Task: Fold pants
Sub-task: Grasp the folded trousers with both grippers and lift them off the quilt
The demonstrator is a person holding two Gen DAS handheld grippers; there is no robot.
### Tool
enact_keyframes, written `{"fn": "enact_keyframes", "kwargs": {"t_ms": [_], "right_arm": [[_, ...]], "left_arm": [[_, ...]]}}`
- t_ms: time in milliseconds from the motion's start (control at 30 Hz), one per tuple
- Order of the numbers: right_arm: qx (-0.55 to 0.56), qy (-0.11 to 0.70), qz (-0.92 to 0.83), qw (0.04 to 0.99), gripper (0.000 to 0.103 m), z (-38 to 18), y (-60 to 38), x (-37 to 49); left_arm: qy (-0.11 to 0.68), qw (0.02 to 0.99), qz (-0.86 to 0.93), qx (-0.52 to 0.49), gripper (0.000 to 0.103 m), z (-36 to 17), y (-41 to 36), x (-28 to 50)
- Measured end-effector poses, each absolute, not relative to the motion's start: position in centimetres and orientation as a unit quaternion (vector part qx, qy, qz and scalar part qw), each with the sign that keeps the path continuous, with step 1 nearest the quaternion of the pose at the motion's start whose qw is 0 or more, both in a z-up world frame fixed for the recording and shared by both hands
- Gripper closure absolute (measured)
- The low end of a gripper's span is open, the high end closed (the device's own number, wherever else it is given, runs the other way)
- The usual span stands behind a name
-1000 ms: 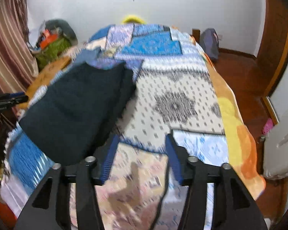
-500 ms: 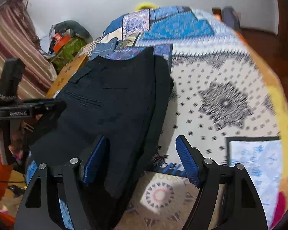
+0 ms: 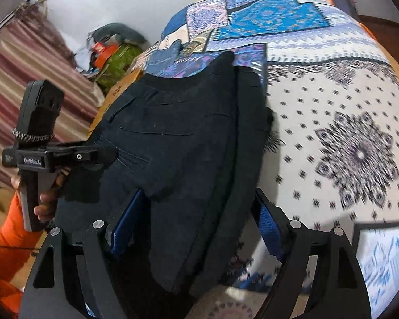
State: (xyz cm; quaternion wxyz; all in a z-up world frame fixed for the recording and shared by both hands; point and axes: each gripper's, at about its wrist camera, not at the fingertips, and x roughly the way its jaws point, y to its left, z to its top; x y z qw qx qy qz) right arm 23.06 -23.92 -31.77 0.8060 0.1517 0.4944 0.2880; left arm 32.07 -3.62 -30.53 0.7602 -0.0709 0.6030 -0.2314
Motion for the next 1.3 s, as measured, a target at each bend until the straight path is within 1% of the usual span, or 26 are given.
{"fn": "enact_keyframes", "kwargs": {"t_ms": [67,100,133,167,233,267,333,367,433,467,533,633,767,867,1067,1300], "right_arm": [[0.145,0.497,0.293,0.804,0.026,-31.6,-23.6,23.5],[0.143,0.497,0.293,0.804,0.028,-31.5,-23.7,23.4],[0.140,0.498,0.293,0.804,0.034,-31.4,-23.5,23.5],[0.139,0.497,0.294,0.805,0.037,-31.2,-23.5,23.6],[0.140,0.496,0.299,0.803,0.049,-30.9,-23.4,23.7],[0.138,0.495,0.301,0.803,0.052,-30.8,-23.3,23.7],[0.125,0.491,0.303,0.807,0.059,-30.3,-23.0,23.7],[0.113,0.485,0.302,0.813,0.061,-29.8,-22.8,23.4],[0.104,0.477,0.300,0.820,0.069,-29.1,-22.5,23.5],[0.101,0.472,0.300,0.823,0.070,-28.6,-22.4,23.5],[0.098,0.463,0.301,0.828,0.075,-27.8,-22.3,23.5],[0.090,0.449,0.303,0.836,0.076,-26.4,-21.9,23.3],[0.077,0.425,0.305,0.849,0.077,-24.1,-21.1,23.1],[0.068,0.396,0.306,0.863,0.079,-21.7,-20.5,23.1],[0.044,0.337,0.319,0.885,0.080,-17.0,-18.6,23.3],[0.034,0.291,0.345,0.892,0.080,-13.9,-15.4,24.8]], "left_arm": [[0.605,0.758,-0.234,-0.064,0.010,-30.6,-4.3,32.5],[0.605,0.758,-0.235,-0.060,0.010,-30.6,-4.8,32.8],[0.604,0.758,-0.238,-0.055,0.013,-30.6,-5.0,32.8],[0.604,0.759,-0.240,-0.049,0.014,-30.5,-5.3,32.9],[0.603,0.758,-0.244,-0.046,0.021,-30.3,-5.4,33.0],[0.603,0.757,-0.248,-0.050,0.023,-30.2,-5.3,33.0],[0.601,0.756,-0.253,-0.052,0.035,-29.9,-5.0,32.9],[0.599,0.758,-0.253,-0.051,0.038,-29.6,-4.8,32.8],[0.592,0.764,-0.253,-0.047,0.048,-29.0,-4.6,32.6],[0.589,0.766,-0.252,-0.044,0.050,-28.7,-4.6,32.4],[0.578,0.777,-0.248,-0.031,0.063,-27.8,-4.6,32.0],[0.554,0.795,-0.245,0.000,0.069,-26.0,-4.6,30.9],[0.515,0.824,-0.237,0.023,0.072,-23.3,-4.7,29.6],[0.488,0.842,-0.230,0.012,0.072,-20.8,-3.7,29.1],[0.431,0.877,-0.211,-0.015,0.073,-15.2,-0.4,29.0],[0.377,0.910,-0.174,-0.017,0.073,-10.9,3.7,29.2]]}}
